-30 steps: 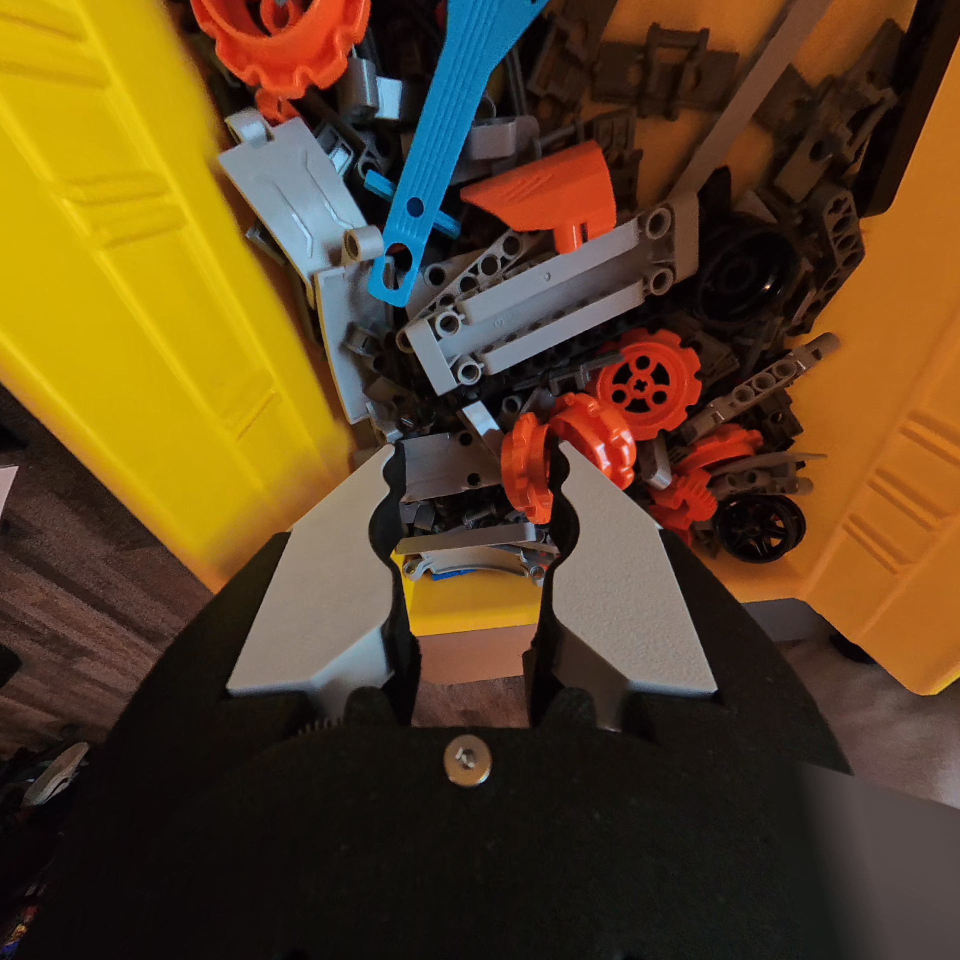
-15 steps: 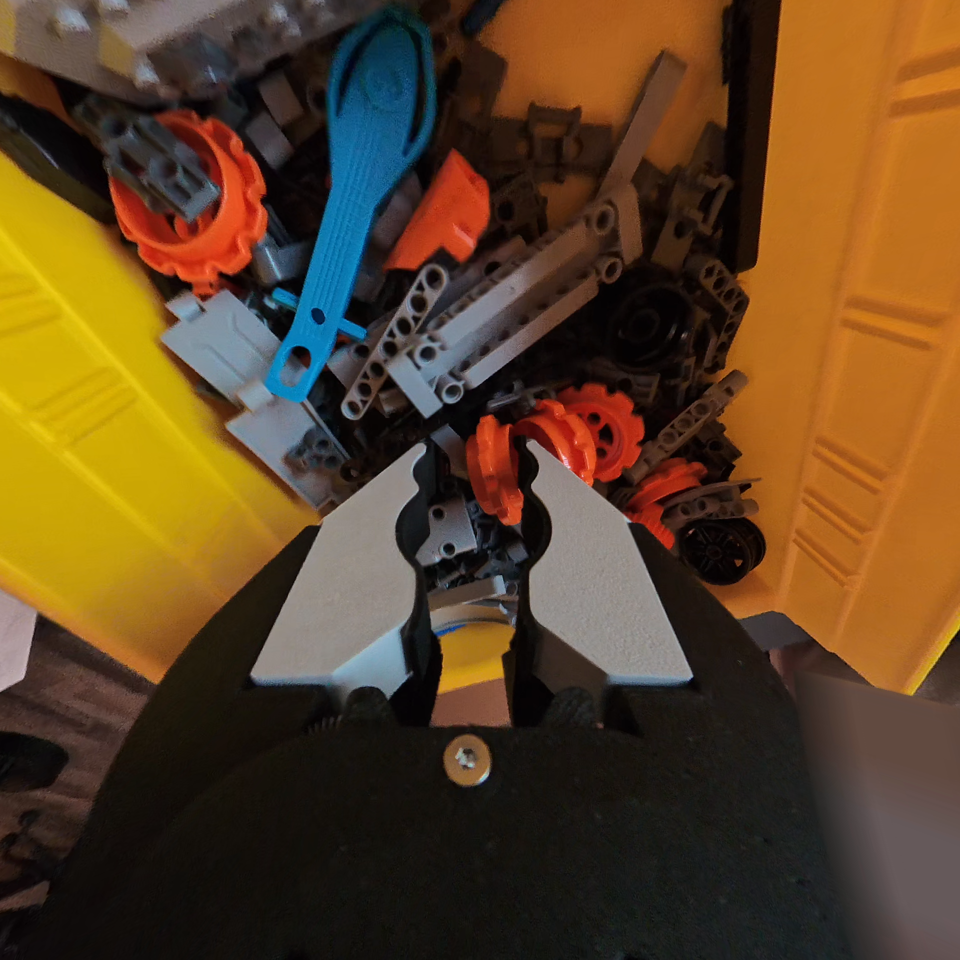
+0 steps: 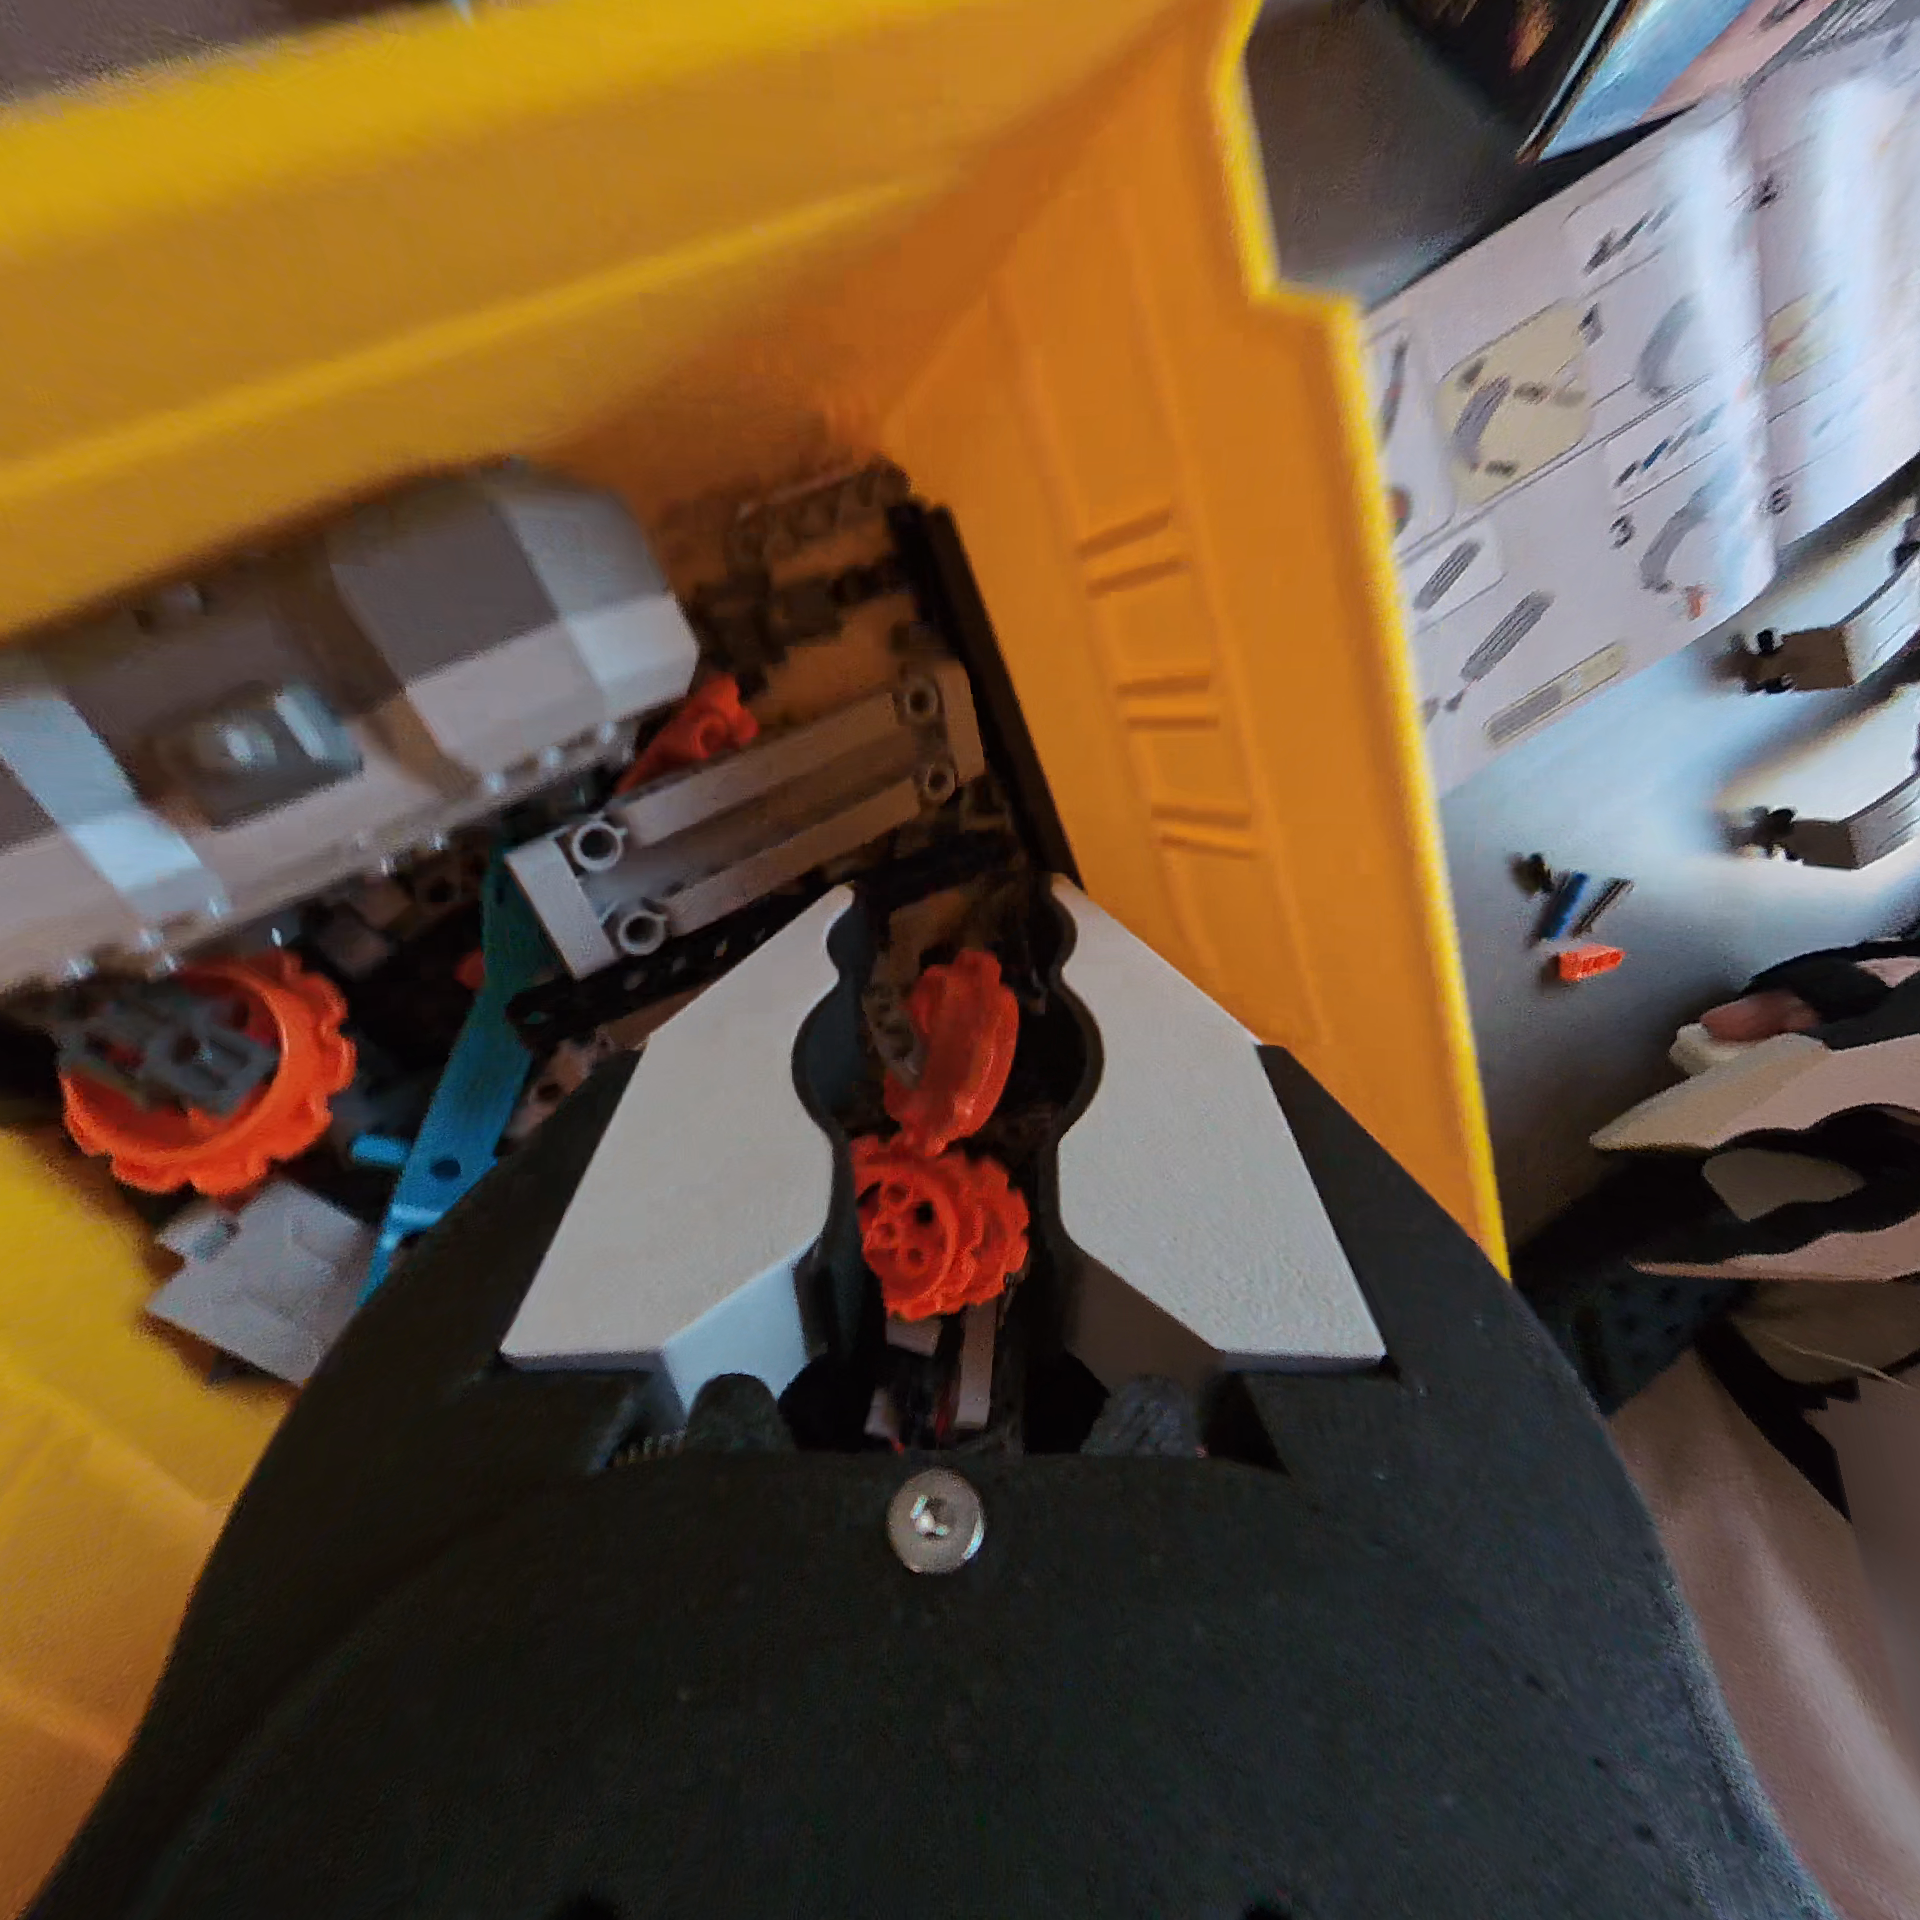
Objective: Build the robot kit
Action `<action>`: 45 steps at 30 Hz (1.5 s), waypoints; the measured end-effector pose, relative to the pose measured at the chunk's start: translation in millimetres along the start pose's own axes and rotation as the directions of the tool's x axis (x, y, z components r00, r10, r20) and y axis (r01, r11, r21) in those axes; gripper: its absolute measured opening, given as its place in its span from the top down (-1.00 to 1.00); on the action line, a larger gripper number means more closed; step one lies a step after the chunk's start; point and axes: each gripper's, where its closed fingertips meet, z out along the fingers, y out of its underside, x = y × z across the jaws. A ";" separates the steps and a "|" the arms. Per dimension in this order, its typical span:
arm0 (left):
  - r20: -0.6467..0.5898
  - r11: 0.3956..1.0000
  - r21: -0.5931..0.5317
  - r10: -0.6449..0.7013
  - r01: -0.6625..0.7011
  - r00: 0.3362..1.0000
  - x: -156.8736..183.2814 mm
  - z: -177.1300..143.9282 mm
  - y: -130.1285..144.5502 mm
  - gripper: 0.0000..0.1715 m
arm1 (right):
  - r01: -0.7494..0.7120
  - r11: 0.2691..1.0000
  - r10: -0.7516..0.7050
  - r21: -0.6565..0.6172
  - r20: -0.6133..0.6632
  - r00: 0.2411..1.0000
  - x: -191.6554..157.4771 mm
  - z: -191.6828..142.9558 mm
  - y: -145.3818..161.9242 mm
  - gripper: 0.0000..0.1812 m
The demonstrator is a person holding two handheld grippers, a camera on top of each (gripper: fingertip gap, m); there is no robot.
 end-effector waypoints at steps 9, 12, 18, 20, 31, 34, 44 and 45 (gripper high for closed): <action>0.199 0.999 -0.041 0.024 -0.017 0.980 -12.1 -34.9 25.8 0.46 | -0.006 1.000 0.006 0.010 0.009 1.000 -1.4 -1.7 -2.2 0.59; 0.275 0.983 -0.166 -0.032 0.080 0.961 -25.3 -43.2 66.0 0.35 | -0.007 1.000 0.007 0.008 0.012 1.000 -2.1 -1.4 -1.6 0.58; 0.285 0.932 -0.321 -0.075 0.169 0.956 -29.0 -33.1 101.6 0.18 | -0.004 1.000 0.004 0.000 0.014 1.000 -2.4 -0.6 -0.1 0.58; 0.269 0.914 -0.380 -0.041 0.145 0.962 -25.5 -25.1 107.0 0.16 | -0.006 1.000 0.006 -0.001 0.014 1.000 -2.4 -0.6 0.0 0.59; 0.252 0.902 -0.429 0.074 0.043 0.965 -21.8 -8.2 92.8 0.54 | -0.016 1.000 0.016 0.004 0.023 1.000 -3.3 -1.3 -0.9 0.59; 0.249 0.933 -0.357 0.058 0.036 0.967 -22.6 -8.0 76.4 0.58 | -0.018 1.000 0.018 0.001 0.024 1.000 -3.3 -0.8 -0.3 0.59; 0.086 0.996 -0.090 0.005 0.003 0.996 -3.1 1.3 15.1 0.57 | -0.025 1.000 0.025 -0.003 0.030 0.999 -3.7 0.3 0.8 0.59; 0.076 0.998 -0.064 0.018 -0.013 0.997 -0.5 0.8 9.8 0.57 | -0.026 1.000 0.026 -0.002 0.031 0.999 -3.7 0.2 0.8 0.59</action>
